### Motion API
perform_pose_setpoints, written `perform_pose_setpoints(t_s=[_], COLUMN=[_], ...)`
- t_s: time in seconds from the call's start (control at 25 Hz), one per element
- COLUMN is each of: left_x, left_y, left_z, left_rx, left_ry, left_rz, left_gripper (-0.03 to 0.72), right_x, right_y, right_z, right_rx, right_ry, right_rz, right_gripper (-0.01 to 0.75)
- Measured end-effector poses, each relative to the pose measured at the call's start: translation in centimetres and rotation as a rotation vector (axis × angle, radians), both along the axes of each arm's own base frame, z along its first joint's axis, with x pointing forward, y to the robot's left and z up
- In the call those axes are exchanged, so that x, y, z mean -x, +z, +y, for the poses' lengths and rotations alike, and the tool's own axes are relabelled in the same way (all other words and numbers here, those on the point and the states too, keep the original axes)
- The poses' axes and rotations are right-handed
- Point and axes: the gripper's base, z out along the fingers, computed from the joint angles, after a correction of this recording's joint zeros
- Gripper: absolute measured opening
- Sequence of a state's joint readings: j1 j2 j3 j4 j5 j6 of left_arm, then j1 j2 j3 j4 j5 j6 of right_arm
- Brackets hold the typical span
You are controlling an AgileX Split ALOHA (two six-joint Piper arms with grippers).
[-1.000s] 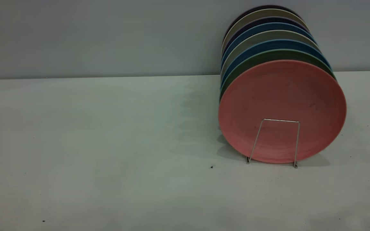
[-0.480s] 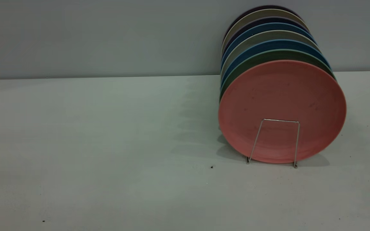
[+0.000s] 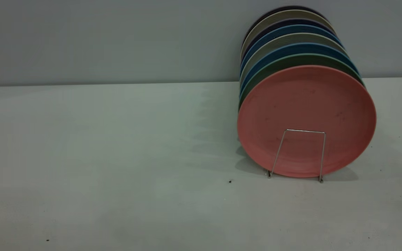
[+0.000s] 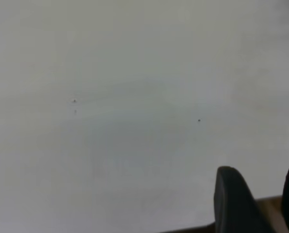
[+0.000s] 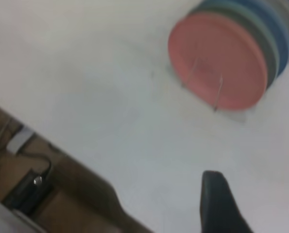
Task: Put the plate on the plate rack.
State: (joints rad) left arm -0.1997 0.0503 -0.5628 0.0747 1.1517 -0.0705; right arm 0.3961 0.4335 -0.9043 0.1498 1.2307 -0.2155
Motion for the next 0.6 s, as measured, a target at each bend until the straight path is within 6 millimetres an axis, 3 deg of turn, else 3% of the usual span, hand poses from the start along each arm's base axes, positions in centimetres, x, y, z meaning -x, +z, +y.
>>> perform_pose_setpoints(t_s=[0.32, 0.6], left_x=[0.1, 0.1], left_y=[-2.0, -2.0], left_z=[0.0, 0.0], left_rx=[-0.002, -0.022], left_ry=[0.0, -0.017], left_rz=[0.004, -0.004], left_gripper=[0.285, 0.285], right_x=[1.5, 2.6], right_y=[-4.8, -6.7], right_z=[-0.8, -2.2], right_rx=[-0.004, -0.016], right_ry=[-0.015, -0.128], right_rz=[-0.021, -0.092], right_gripper=[0.383, 0.382])
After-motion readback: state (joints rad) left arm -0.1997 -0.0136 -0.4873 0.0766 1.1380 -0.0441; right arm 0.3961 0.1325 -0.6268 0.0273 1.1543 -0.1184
